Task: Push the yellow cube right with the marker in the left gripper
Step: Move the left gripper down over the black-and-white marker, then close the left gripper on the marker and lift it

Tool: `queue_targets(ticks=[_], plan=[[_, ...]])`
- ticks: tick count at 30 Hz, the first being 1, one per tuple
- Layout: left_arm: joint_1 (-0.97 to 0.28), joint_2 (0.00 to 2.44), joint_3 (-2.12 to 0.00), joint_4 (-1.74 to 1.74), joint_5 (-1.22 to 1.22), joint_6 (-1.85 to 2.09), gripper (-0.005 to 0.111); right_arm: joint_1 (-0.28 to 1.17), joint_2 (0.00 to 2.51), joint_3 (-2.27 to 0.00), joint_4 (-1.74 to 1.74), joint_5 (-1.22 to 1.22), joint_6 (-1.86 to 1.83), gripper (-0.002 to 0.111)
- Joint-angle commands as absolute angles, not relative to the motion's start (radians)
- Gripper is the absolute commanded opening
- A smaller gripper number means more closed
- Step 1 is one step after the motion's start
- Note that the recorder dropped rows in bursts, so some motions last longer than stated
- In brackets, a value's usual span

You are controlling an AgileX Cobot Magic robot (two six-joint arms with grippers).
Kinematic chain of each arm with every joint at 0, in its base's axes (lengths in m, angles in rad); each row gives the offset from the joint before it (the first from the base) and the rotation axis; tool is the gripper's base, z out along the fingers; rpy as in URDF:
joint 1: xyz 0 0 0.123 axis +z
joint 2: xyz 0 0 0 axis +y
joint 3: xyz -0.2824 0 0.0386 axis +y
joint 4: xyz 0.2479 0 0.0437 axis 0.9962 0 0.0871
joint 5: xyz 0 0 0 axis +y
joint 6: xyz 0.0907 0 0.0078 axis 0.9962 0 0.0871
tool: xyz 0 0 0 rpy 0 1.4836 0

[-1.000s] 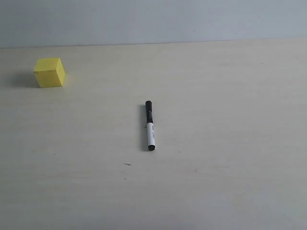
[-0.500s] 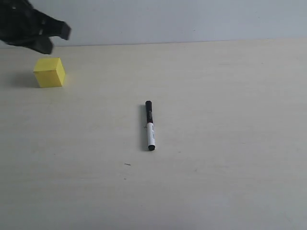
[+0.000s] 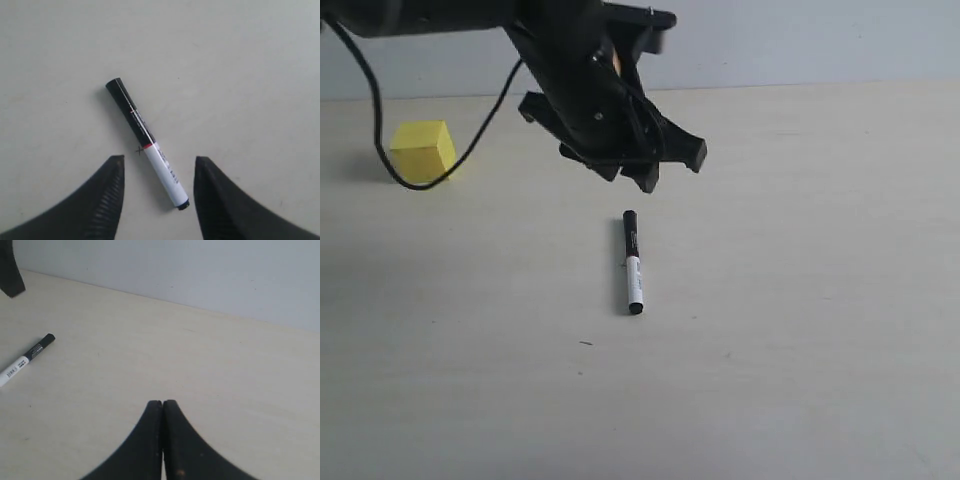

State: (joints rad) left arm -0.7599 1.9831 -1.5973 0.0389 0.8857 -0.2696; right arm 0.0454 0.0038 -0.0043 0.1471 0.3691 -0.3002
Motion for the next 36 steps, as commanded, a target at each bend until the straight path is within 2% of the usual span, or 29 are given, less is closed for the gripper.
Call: queue_targets(ticks=[1, 11, 36], plan=[[-0.766, 2.073, -1.628, 0.053, 0.902, -0.372, 0.045, 0.047, 0.0, 0.0, 0.15, 0.356, -0.302, 0.0], [-0.768, 2.166, -1.628, 0.034, 0.959, -0.496, 0.045, 0.047, 0.0, 0.0, 0.15, 0.356, -0.302, 0.0], [-0.768, 2.242, -1.628, -0.037, 0.912, -0.553, 0.044, 0.047, 0.0, 0.0, 0.15, 0.356, -0.302, 0.0]])
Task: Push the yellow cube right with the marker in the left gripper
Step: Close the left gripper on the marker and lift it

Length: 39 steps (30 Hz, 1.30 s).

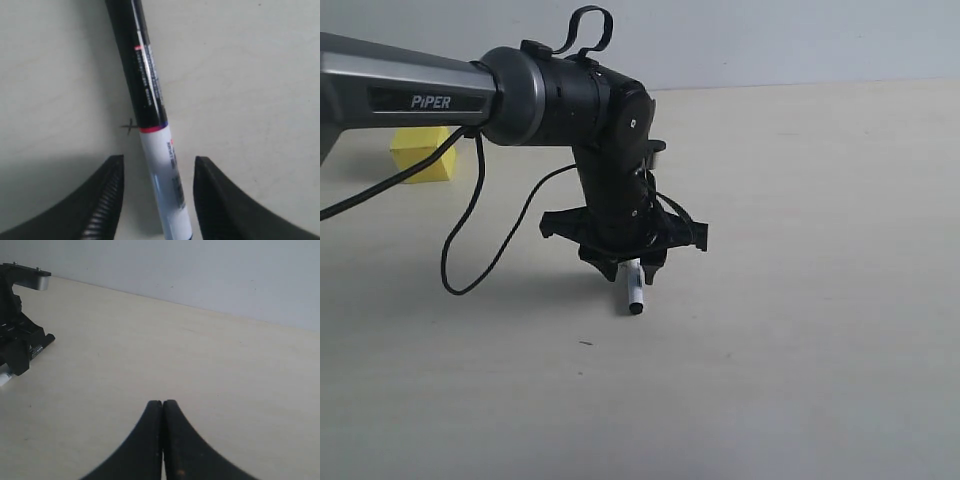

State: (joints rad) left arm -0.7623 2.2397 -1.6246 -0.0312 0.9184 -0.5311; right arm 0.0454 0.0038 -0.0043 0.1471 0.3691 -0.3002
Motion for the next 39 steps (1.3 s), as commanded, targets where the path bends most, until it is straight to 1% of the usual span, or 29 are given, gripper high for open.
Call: queue_targets(ticks=[1, 24, 26, 29, 30, 31, 32, 35, 39], plan=[[-0.768, 2.244, -1.628, -0.037, 0.909, -0.553, 0.044, 0.047, 0.0, 0.0, 0.15, 0.356, -0.302, 0.0], [-0.768, 2.271, -1.628, -0.033, 0.858, -0.554, 0.043, 0.047, 0.0, 0.0, 0.15, 0.356, -0.302, 0.0], [-0.768, 2.271, -1.628, -0.006, 0.858, -0.554, 0.036, 0.047, 0.0, 0.0, 0.15, 0.356, -0.302, 0.0], [-0.768, 2.271, -1.628, 0.021, 0.858, -0.554, 0.019, 0.047, 0.0, 0.0, 0.15, 0.356, -0.302, 0.0], [-0.768, 2.271, -1.628, 0.023, 0.858, -0.554, 0.01, 0.047, 0.0, 0.0, 0.15, 0.356, -0.302, 0.0], [-0.768, 2.271, -1.628, 0.023, 0.858, -0.554, 0.004, 0.047, 0.0, 0.0, 0.15, 0.356, -0.302, 0.0], [-0.768, 2.271, -1.628, 0.025, 0.858, -0.55, 0.0, 0.047, 0.0, 0.0, 0.15, 0.356, -0.302, 0.0], [-0.768, 2.271, -1.628, 0.025, 0.858, -0.509, 0.0, 0.047, 0.0, 0.0, 0.15, 0.356, -0.302, 0.0], [-0.768, 2.25, -1.628, 0.038, 0.883, -0.333, 0.0, 0.047, 0.0, 0.0, 0.15, 0.356, -0.302, 0.0]])
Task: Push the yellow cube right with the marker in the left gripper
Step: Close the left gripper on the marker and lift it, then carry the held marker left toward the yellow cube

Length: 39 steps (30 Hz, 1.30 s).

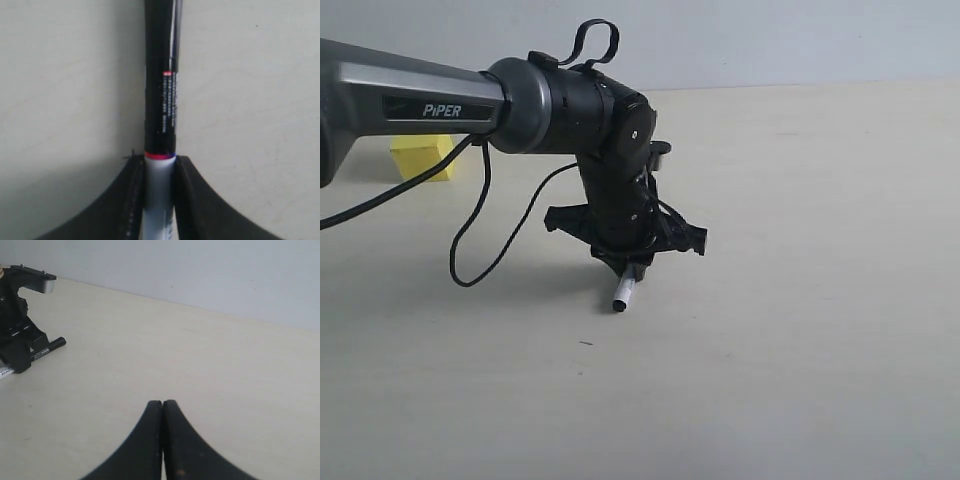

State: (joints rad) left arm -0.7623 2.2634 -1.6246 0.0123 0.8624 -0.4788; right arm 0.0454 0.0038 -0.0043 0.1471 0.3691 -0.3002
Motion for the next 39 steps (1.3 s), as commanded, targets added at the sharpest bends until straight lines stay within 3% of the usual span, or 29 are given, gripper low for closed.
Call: queue_targets(ticks=[1, 18, 27, 39], plan=[[-0.768, 2.24, -1.628, 0.05, 0.892, -0.304, 0.0, 0.047, 0.0, 0.0, 0.15, 0.356, -0.302, 0.0], [-0.723, 1.869, -1.628, 0.687, 1.216, -0.27, 0.0, 0.047, 0.0, 0.0, 0.15, 0.356, -0.302, 0.0], [-0.472, 1.731, -1.628, 0.847, 1.221, -0.394, 0.0, 0.047, 0.0, 0.0, 0.15, 0.356, -0.302, 0.0], [-0.149, 1.768, -1.628, 0.837, 1.221, -0.39, 0.0, 0.047, 0.0, 0.0, 0.15, 0.356, -0.302, 0.0]])
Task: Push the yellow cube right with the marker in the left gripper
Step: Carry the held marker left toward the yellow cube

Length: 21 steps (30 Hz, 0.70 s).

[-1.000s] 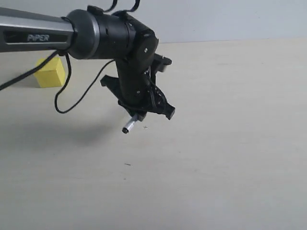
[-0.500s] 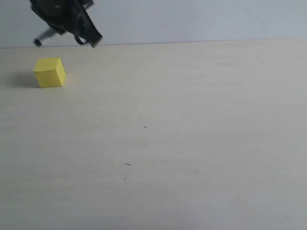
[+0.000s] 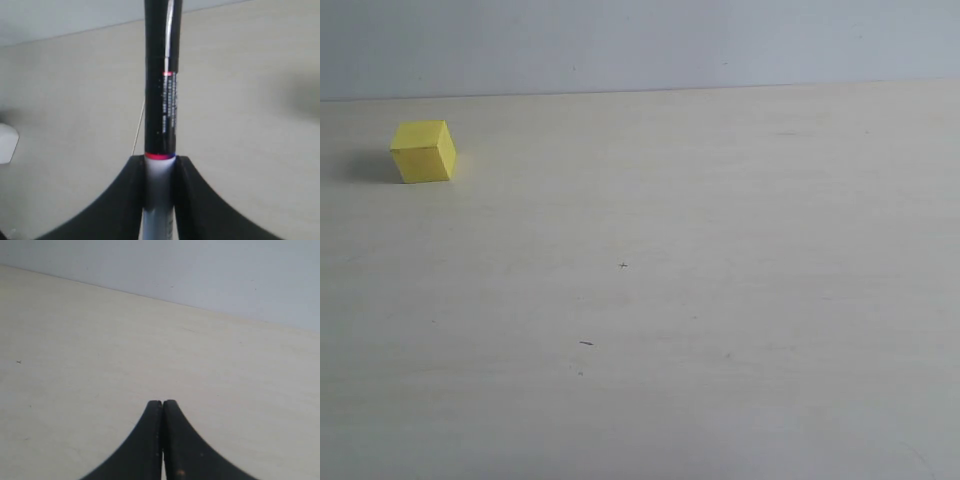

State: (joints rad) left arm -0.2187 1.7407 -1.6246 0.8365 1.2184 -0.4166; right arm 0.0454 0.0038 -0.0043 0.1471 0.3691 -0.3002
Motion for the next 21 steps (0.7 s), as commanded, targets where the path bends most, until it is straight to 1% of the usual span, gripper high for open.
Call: queue_targets(ticks=[1, 6, 11, 16, 21], plan=[[-0.131, 1.776, -1.628, 0.837, 1.221, -0.366, 0.0, 0.047, 0.0, 0.0, 0.15, 0.356, -0.302, 0.0], [-0.055, 1.82, -1.628, 0.839, 1.221, -0.284, 0.0, 0.047, 0.0, 0.0, 0.15, 0.356, -0.302, 0.0], [-0.02, 1.863, -1.628, 0.835, 1.079, -0.173, 0.0, 0.047, 0.0, 0.0, 0.15, 0.356, -0.302, 0.0], [-0.02, 1.925, -1.628, 0.832, 0.957, 0.145, 0.0, 0.047, 0.0, 0.0, 0.15, 0.356, -0.302, 0.0], [-0.016, 1.999, -1.628, 0.823, 0.908, 0.468, 0.0, 0.047, 0.0, 0.0, 0.15, 0.356, -0.302, 0.0]])
